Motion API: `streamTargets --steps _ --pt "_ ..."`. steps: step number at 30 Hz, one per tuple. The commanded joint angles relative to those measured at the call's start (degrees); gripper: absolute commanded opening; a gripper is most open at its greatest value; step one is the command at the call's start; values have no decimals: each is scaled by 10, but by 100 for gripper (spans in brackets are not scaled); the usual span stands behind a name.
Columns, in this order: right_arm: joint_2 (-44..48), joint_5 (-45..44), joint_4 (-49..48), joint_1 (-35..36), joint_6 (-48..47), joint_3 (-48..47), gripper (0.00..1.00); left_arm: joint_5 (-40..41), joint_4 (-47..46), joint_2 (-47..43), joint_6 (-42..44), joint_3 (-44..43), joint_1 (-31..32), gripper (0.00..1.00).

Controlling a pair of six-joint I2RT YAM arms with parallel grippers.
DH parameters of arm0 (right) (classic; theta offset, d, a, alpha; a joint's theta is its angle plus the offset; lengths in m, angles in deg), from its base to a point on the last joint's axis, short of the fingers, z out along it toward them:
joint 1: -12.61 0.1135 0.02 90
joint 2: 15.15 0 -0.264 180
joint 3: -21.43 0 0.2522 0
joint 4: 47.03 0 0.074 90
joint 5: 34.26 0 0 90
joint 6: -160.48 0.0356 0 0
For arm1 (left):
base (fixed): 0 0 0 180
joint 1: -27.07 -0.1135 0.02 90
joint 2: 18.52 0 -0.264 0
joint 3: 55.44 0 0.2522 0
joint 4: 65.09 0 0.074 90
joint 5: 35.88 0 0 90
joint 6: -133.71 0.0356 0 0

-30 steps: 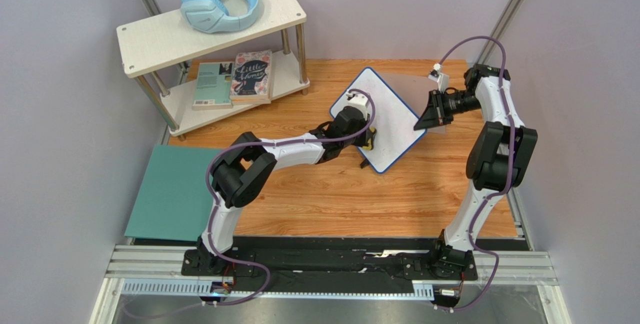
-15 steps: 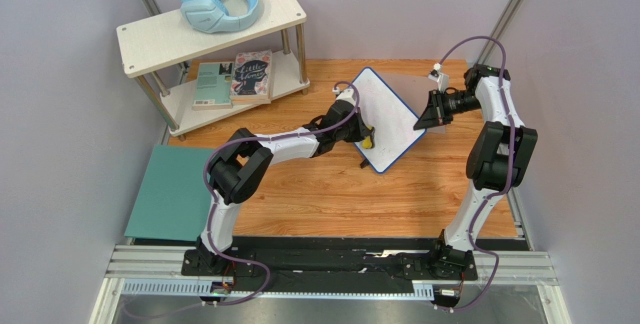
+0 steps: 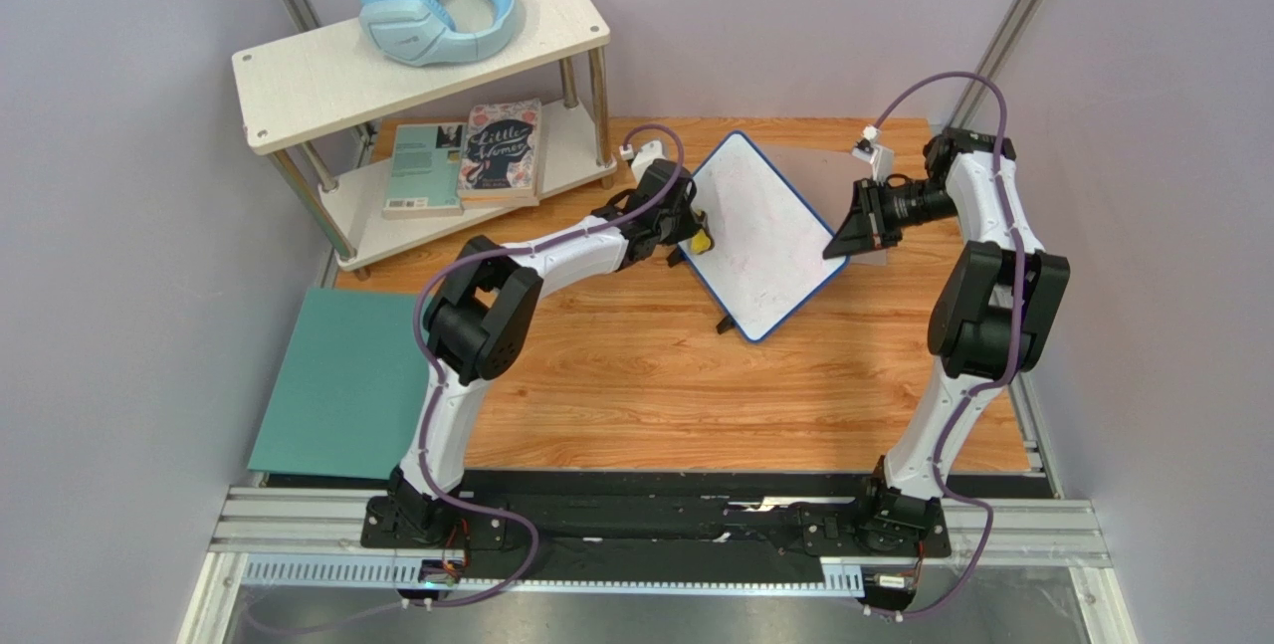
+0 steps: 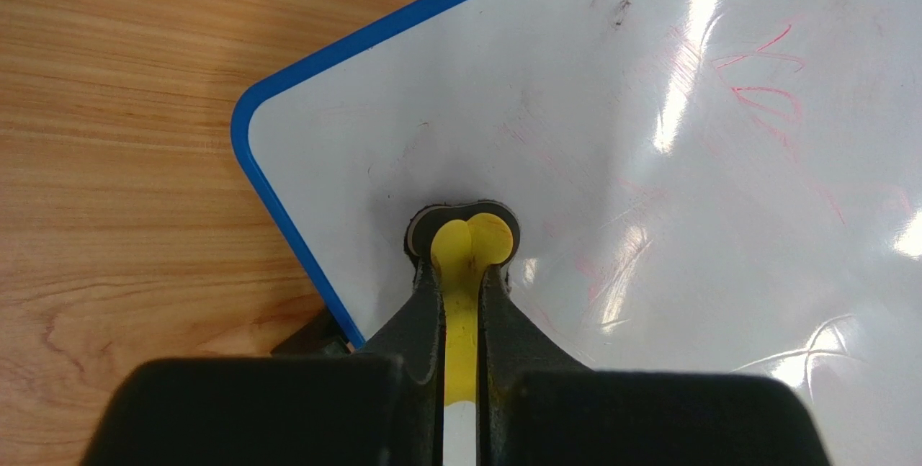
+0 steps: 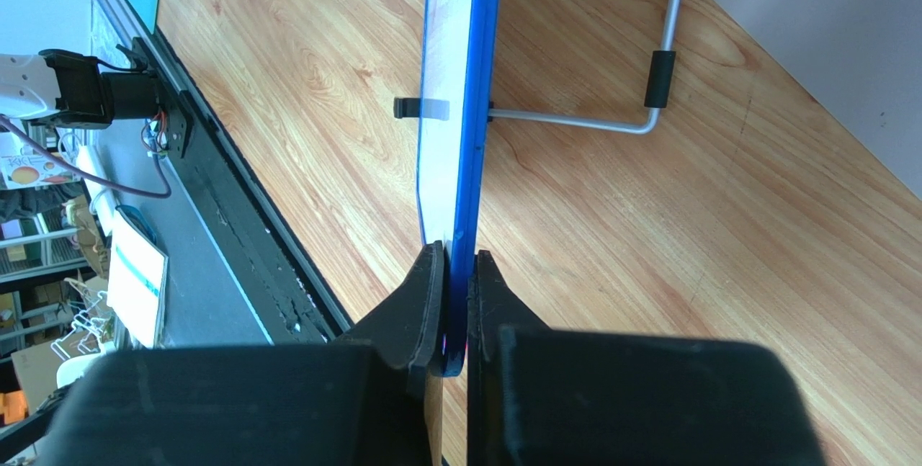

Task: Erase the whiteboard

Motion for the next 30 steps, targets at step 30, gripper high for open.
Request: streamTargets --steps 30 --pt "2 -38 8 15 -60 -23 0 4 59 -61 -301 126 173 0"
